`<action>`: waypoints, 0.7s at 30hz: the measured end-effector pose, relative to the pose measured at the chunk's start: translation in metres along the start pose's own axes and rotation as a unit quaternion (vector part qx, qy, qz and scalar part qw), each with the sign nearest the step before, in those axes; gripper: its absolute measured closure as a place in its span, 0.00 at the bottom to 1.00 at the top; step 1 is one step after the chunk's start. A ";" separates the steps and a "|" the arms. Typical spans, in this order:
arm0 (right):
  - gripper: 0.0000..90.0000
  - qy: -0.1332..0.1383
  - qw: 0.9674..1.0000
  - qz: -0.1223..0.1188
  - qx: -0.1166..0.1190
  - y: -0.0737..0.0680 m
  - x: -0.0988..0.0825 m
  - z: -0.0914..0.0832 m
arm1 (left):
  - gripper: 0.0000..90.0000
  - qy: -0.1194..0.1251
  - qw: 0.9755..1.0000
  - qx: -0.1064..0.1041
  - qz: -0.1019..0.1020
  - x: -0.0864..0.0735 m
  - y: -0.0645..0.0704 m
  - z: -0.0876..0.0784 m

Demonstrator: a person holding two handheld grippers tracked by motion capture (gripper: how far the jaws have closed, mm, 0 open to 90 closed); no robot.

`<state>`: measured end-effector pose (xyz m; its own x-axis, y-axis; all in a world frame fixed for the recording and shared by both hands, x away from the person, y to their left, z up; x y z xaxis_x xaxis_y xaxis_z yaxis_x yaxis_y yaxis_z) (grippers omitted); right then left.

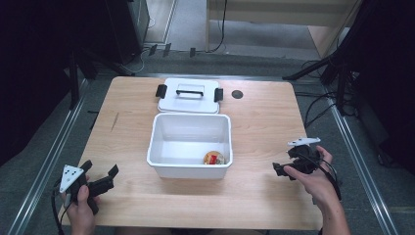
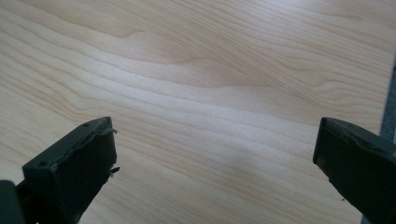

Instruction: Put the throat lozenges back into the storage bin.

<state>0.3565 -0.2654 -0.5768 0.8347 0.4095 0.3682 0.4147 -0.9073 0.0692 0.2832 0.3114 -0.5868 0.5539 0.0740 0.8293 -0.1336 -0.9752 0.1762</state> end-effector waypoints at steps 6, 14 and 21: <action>0.00 0.041 0.999 0.018 -0.007 0.012 -0.019 0.005 | 0.00 0.001 1.000 0.004 -0.001 0.000 -0.001 0.000; 0.01 0.107 0.993 0.052 -0.012 0.021 -0.038 0.002 | 0.00 0.003 1.000 0.005 -0.002 0.000 -0.001 -0.001; 0.02 0.156 0.985 0.070 -0.023 0.023 -0.053 -0.003 | 0.00 0.005 1.000 0.005 -0.003 0.000 -0.001 -0.001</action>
Point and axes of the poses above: each handheld gripper's, and its own axes: z roughly forward along the jaws, x roughly out of its top, y roughly to its right, the point moved 10 cm from there along z, roughly forward along the jaws, and after that the axes turned 12 degrees about -y, right-handed, at the moved point
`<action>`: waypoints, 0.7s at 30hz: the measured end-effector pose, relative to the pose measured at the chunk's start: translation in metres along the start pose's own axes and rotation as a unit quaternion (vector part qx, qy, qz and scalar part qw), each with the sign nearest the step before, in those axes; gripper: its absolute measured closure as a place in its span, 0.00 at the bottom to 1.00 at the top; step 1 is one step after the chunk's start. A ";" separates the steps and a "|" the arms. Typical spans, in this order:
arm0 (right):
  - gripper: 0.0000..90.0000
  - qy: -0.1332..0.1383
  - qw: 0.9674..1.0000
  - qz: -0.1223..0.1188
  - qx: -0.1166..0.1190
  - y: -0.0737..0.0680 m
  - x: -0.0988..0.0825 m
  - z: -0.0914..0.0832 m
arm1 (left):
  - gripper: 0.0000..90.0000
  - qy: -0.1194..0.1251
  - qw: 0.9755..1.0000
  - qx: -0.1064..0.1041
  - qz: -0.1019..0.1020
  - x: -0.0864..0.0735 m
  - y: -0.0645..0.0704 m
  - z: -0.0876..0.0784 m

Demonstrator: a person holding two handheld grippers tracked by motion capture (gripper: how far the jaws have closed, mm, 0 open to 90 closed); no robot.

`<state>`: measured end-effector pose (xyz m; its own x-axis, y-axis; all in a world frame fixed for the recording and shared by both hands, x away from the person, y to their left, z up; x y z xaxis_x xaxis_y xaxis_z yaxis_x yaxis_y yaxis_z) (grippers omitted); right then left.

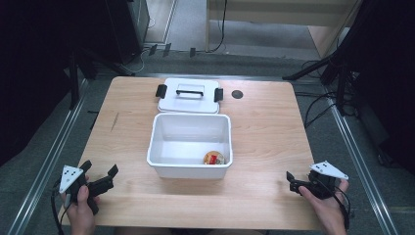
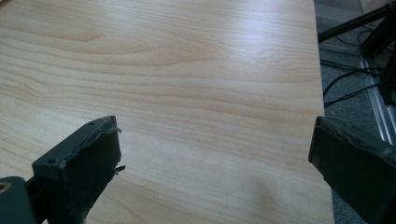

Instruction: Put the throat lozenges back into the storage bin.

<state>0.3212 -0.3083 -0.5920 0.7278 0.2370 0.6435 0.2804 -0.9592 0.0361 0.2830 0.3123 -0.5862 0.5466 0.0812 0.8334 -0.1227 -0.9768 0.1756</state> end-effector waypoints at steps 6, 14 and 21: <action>0.02 0.022 0.999 0.027 0.007 0.007 -0.014 -0.007 | 0.00 0.000 1.000 0.000 0.000 0.000 0.000 0.000; 0.03 0.033 0.998 0.045 -0.005 0.013 -0.030 -0.013 | 0.00 -0.001 1.000 0.000 -0.001 0.000 -0.001 0.000; 0.04 0.047 0.997 0.057 -0.002 0.011 -0.031 -0.016 | 0.00 -0.002 1.000 0.000 -0.001 0.000 -0.001 0.000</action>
Point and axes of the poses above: each handheld gripper's, and its own axes: z roughly forward along the jaws, x roughly out of its top, y roughly to its right, the point moved 10 cm from there along z, roughly forward along the jaws, and after that the axes turned 12 degrees about -y, right-handed, at the moved point
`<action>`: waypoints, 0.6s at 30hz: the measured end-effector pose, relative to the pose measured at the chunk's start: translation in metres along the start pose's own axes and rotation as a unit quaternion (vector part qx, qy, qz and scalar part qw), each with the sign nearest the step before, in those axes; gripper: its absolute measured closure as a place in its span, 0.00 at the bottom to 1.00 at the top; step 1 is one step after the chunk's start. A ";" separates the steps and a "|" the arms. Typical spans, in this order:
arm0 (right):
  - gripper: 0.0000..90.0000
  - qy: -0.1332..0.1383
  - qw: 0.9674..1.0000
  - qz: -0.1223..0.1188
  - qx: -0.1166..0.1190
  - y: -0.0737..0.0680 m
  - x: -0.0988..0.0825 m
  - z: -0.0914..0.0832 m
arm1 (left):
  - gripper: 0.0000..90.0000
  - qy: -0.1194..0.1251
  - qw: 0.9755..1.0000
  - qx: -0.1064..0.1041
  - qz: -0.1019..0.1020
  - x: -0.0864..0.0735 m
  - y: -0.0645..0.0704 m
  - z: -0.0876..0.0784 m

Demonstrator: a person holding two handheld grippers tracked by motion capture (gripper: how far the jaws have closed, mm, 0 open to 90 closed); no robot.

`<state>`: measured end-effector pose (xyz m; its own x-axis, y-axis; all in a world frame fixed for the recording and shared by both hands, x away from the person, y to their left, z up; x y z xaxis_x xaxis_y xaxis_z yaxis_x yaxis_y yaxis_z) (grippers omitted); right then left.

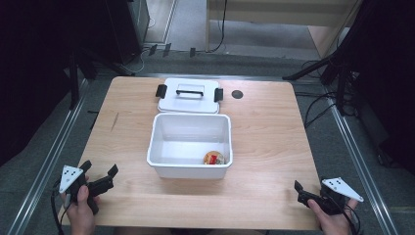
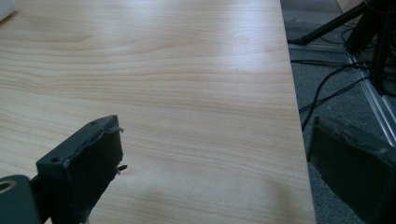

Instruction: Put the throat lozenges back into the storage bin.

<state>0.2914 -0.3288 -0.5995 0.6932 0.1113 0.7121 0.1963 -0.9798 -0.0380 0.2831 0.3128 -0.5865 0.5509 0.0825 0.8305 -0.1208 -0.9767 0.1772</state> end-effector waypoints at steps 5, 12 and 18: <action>0.05 0.004 1.000 -0.006 -0.006 -0.003 0.001 0.002 | 0.00 -0.003 1.000 0.001 0.003 0.000 0.001 0.001; 0.07 0.011 1.000 0.016 0.003 0.000 0.001 0.000 | 0.00 -0.005 1.000 0.000 0.005 0.000 0.001 0.001; 0.07 0.004 1.000 0.013 0.001 -0.001 0.000 0.001 | 0.00 -0.006 1.000 0.000 0.006 -0.001 0.001 0.001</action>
Point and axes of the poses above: each handheld gripper's, and its own axes: z roughly forward along the jaws, x roughly out of its top, y roughly to its right, the point moved 10 cm from there along z, roughly forward along the jaws, and after that the axes turned 12 degrees about -y, right-handed, at the moved point
